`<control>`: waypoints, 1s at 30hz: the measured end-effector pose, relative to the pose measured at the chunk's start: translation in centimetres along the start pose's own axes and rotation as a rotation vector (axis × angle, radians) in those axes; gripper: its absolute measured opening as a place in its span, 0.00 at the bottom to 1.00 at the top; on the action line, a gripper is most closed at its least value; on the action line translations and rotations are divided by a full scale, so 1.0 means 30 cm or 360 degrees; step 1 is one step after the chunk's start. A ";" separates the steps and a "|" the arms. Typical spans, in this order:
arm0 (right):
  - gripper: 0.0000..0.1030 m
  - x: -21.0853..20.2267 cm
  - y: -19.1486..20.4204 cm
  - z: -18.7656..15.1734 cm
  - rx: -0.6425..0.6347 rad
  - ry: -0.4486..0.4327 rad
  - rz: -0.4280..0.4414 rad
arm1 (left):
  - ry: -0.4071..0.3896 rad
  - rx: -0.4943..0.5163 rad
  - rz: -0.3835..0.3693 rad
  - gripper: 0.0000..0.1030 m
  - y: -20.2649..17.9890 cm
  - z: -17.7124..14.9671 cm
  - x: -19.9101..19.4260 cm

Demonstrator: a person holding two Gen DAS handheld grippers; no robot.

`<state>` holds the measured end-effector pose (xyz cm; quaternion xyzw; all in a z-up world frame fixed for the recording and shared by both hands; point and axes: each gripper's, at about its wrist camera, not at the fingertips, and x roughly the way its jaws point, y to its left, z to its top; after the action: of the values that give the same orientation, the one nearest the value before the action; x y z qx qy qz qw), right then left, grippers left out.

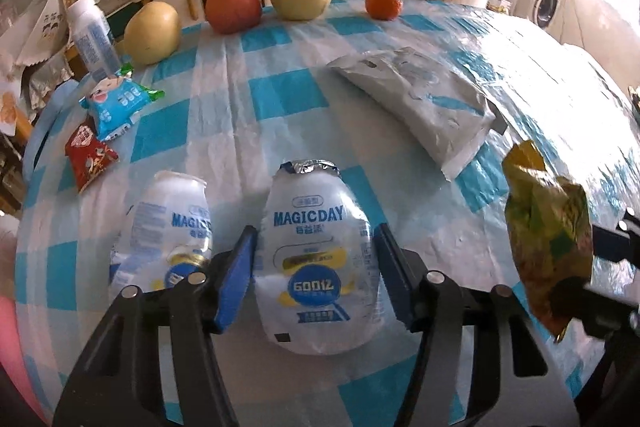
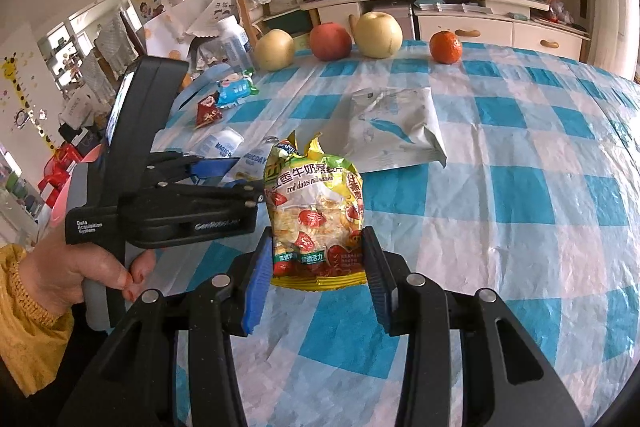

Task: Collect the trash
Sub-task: 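Drop the MAGICDAY bottle into the pink bucket with left tool while right tool drops the snack bag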

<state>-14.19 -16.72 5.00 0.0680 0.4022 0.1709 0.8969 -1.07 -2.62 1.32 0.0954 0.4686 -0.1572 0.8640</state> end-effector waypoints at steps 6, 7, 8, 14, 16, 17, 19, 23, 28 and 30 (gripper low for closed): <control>0.43 -0.004 0.008 -0.008 0.0010 -0.0001 0.0001 | -0.0008 -0.0045 -0.0007 0.58 -0.010 -0.029 -0.024; 0.43 -0.004 0.011 -0.013 0.0015 0.0000 0.0001 | -0.0010 -0.0051 -0.0015 0.58 -0.010 -0.035 -0.030; 0.43 -0.004 0.013 -0.017 0.0020 0.0001 -0.0003 | -0.0013 -0.0058 -0.0022 0.58 -0.010 -0.040 -0.036; 0.43 -0.008 0.028 -0.048 0.0040 0.0019 -0.0032 | -0.0086 -0.0080 -0.0065 0.58 -0.005 -0.067 -0.110; 0.43 -0.010 0.037 -0.056 0.0039 0.0024 -0.0042 | -0.0118 -0.0090 -0.0074 0.58 0.005 -0.076 -0.145; 0.43 -0.011 0.045 -0.062 0.0040 0.0029 -0.0046 | -0.0132 -0.0095 -0.0076 0.58 0.010 -0.081 -0.162; 0.43 -0.013 0.056 -0.071 0.0040 0.0036 -0.0042 | -0.0160 -0.0104 -0.0077 0.58 0.025 -0.092 -0.198; 0.43 -0.017 0.098 -0.089 0.0004 0.0056 -0.0058 | -0.0203 -0.0145 -0.0048 0.58 0.080 -0.126 -0.266; 0.43 -0.022 0.156 -0.099 -0.0043 0.0066 -0.0073 | -0.0246 -0.0189 0.0051 0.58 0.181 -0.178 -0.359; 0.43 -0.022 0.186 -0.104 -0.0078 0.0078 -0.0080 | -0.0258 -0.0213 0.0096 0.58 0.233 -0.202 -0.399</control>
<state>-18.34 -11.80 4.82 0.0316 0.4214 0.1599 0.8921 -9.39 7.95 8.20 0.0385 0.4036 -0.1068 0.9079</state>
